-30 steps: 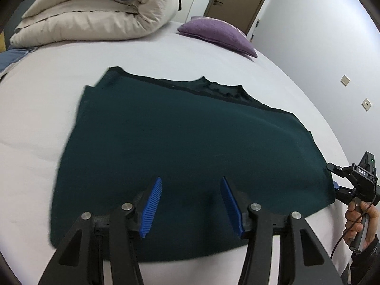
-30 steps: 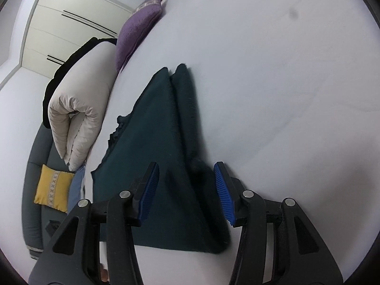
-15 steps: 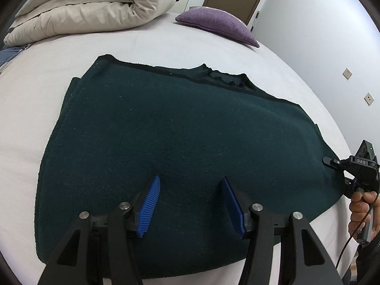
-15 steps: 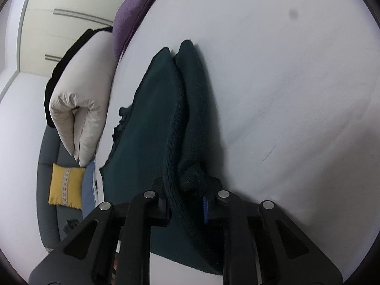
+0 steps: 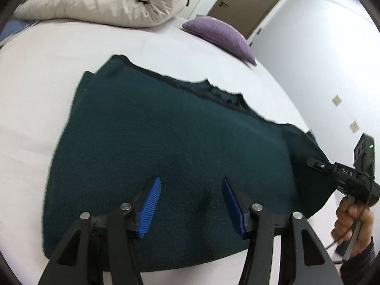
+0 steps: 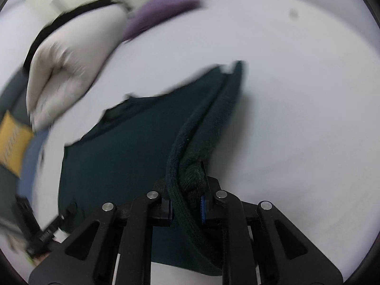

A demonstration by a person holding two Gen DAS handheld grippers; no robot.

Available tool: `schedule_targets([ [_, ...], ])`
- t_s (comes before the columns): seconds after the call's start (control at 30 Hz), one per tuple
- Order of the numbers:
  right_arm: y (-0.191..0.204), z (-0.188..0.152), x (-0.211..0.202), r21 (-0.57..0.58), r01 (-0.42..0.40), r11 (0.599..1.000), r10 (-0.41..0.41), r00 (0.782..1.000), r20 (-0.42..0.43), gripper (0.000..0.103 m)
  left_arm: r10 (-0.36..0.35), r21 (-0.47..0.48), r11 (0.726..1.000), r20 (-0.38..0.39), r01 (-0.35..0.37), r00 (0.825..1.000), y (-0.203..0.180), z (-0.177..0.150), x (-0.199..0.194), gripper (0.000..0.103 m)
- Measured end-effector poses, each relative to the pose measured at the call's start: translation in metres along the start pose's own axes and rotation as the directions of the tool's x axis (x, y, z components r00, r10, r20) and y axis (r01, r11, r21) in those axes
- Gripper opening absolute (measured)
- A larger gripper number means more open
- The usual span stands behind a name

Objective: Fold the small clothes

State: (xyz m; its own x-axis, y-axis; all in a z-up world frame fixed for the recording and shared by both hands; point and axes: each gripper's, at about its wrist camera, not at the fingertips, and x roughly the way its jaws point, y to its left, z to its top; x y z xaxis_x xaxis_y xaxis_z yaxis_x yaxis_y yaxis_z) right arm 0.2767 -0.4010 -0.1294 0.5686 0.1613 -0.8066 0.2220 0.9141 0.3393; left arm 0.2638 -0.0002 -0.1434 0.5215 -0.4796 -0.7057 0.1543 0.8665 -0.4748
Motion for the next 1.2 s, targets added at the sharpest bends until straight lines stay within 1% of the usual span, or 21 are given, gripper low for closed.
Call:
schedule_targets([
  [0.03, 0.032, 0.000, 0.001, -0.086, -0.002, 0.996, 0.002, 1.000, -0.001, 0.014, -0.021, -0.022, 1.000, 0.010, 0.021, 1.000, 0.005, 0.003, -0.005, 0.057],
  [0.07, 0.073, -0.003, 0.005, -0.199, -0.008, 0.980, 0.007, 1.000, -0.009, 0.014, -0.040, -0.041, 0.998, 0.014, 0.040, 0.999, 0.009, 0.006, -0.009, 0.057],
  [0.13, 0.127, -0.013, 0.014, -0.339, -0.050, 0.939, 0.042, 0.999, -0.032, 0.013, -0.093, -0.094, 0.991, 0.023, 0.095, 0.995, 0.020, 0.012, -0.016, 0.060],
  [0.17, 0.149, -0.018, 0.025, -0.392, -0.059, 0.918, 0.040, 0.998, -0.056, 0.013, -0.113, -0.115, 0.987, 0.025, 0.115, 0.993, 0.024, 0.014, -0.017, 0.064],
  [0.23, 0.172, -0.028, 0.044, -0.444, -0.057, 0.894, 0.020, 0.996, -0.086, 0.013, -0.171, -0.170, 0.970, 0.019, 0.172, 0.985, 0.031, 0.018, -0.015, 0.065],
  [0.27, 0.179, -0.032, 0.050, -0.457, -0.056, 0.888, 0.015, 0.996, -0.093, 0.013, -0.205, -0.194, 0.959, 0.016, 0.205, 0.979, 0.032, 0.020, -0.012, 0.066],
  [0.37, 0.187, -0.042, 0.055, -0.493, -0.022, 0.869, -0.014, 0.997, -0.070, 0.013, -0.256, -0.216, 0.943, 0.015, 0.253, 0.967, 0.025, 0.026, -0.006, 0.070],
  [0.47, 0.189, -0.047, 0.050, -0.530, -0.008, 0.848, -0.020, 0.999, -0.046, 0.014, -0.301, -0.236, 0.927, -0.001, 0.292, 0.954, 0.014, 0.036, 0.005, 0.073],
  [0.5, 0.189, -0.048, 0.049, -0.539, -0.007, 0.843, -0.018, 0.999, -0.040, 0.014, -0.313, -0.238, 0.924, -0.014, 0.301, 0.950, 0.009, 0.042, 0.012, 0.078],
  [0.53, 0.189, -0.049, 0.047, -0.545, -0.008, 0.839, -0.014, 0.999, -0.036, 0.014, -0.323, -0.240, 0.921, -0.033, 0.307, 0.946, 0.005, 0.047, 0.019, 0.080],
  [0.67, 0.182, -0.057, 0.049, -0.563, -0.011, 0.827, -0.002, 1.000, -0.021, 0.014, -0.331, -0.276, 0.916, -0.108, 0.292, 0.937, -0.002, 0.058, 0.045, 0.080],
  [0.73, 0.180, -0.062, 0.048, -0.574, -0.015, 0.819, 0.004, 1.000, -0.019, 0.015, -0.339, -0.284, 0.914, -0.144, 0.290, 0.930, -0.006, 0.060, 0.057, 0.067],
  [0.8, 0.176, -0.065, 0.048, -0.576, -0.031, 0.817, 0.017, 0.999, -0.030, 0.020, -0.338, -0.273, 0.920, -0.190, 0.281, 0.922, -0.014, 0.059, 0.066, 0.042],
  [0.83, 0.174, -0.067, 0.047, -0.572, -0.042, 0.819, 0.026, 0.999, -0.036, 0.021, -0.335, -0.267, 0.923, -0.201, 0.278, 0.920, -0.016, 0.057, 0.068, 0.036],
  [0.87, 0.173, -0.068, 0.047, -0.567, -0.052, 0.822, 0.036, 0.999, -0.040, 0.025, -0.328, -0.259, 0.927, -0.209, 0.272, 0.921, -0.019, 0.056, 0.070, 0.027],
  [0.9, 0.171, -0.070, 0.047, -0.563, -0.069, 0.824, 0.049, 0.998, -0.051, 0.029, -0.327, -0.257, 0.928, -0.212, 0.270, 0.921, -0.020, 0.054, 0.071, 0.022],
  [1.0, 0.159, -0.081, 0.032, -0.563, -0.101, 0.820, 0.080, 0.995, -0.062, 0.041, -0.339, -0.262, 0.923, -0.210, 0.281, 0.917, -0.019, 0.053, 0.070, 0.016],
  [1.03, 0.153, -0.086, 0.022, -0.563, -0.109, 0.819, 0.094, 0.994, -0.056, 0.041, -0.340, -0.263, 0.922, -0.206, 0.283, 0.918, -0.016, 0.053, 0.069, 0.015],
  [1.1, 0.134, -0.093, -0.002, -0.536, -0.154, 0.830, 0.161, 0.986, -0.034, 0.041, -0.351, -0.274, 0.916, -0.199, 0.292, 0.915, -0.011, 0.052, 0.067, 0.014],
  [1.17, 0.107, -0.095, -0.025, -0.454, -0.259, 0.852, 0.281, 0.959, -0.019, 0.043, -0.346, -0.273, 0.918, -0.191, 0.288, 0.919, -0.008, 0.053, 0.063, 0.014],
  [1.2, 0.090, -0.091, -0.034, -0.394, -0.292, 0.871, 0.322, 0.947, 0.010, 0.043, -0.344, -0.270, 0.919, -0.185, 0.289, 0.921, -0.006, 0.054, 0.059, 0.013],
])
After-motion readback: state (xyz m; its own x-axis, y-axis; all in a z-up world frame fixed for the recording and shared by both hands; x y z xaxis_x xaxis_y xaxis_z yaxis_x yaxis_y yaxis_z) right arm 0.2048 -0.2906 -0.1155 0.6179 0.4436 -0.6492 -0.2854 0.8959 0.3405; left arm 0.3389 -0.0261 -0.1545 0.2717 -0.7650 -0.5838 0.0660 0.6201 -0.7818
